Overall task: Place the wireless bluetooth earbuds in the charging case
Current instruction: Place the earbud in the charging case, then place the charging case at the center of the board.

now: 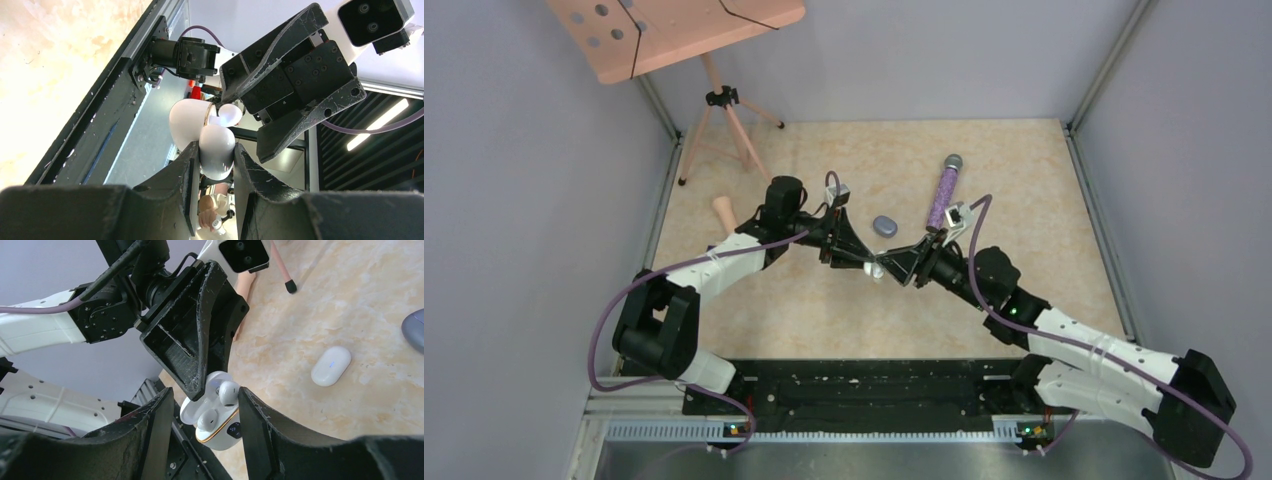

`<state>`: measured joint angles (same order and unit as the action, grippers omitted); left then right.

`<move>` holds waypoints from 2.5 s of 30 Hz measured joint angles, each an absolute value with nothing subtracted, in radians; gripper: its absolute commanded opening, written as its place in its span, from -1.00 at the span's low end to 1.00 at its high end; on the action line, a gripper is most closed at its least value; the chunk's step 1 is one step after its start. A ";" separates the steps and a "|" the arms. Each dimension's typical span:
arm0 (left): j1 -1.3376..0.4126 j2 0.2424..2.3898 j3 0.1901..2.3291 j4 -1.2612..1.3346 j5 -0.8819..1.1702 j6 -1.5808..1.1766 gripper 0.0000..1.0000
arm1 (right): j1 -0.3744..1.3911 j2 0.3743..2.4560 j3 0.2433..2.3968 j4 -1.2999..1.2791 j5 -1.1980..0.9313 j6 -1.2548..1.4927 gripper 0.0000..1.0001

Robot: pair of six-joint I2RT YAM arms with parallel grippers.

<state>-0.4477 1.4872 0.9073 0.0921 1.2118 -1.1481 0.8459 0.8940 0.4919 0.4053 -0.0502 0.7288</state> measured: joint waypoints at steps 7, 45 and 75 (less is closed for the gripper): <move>-0.448 1.487 0.907 0.088 1.213 -1.148 -1.00 | 0.842 0.926 0.492 0.427 -0.077 0.731 0.01; -0.448 1.487 0.915 0.089 1.207 -1.145 -1.00 | 0.841 0.850 0.492 0.281 -0.023 0.716 -0.21; -0.448 1.483 0.916 0.089 1.217 -1.112 -1.00 | 0.677 0.748 0.453 0.308 -0.015 0.802 0.22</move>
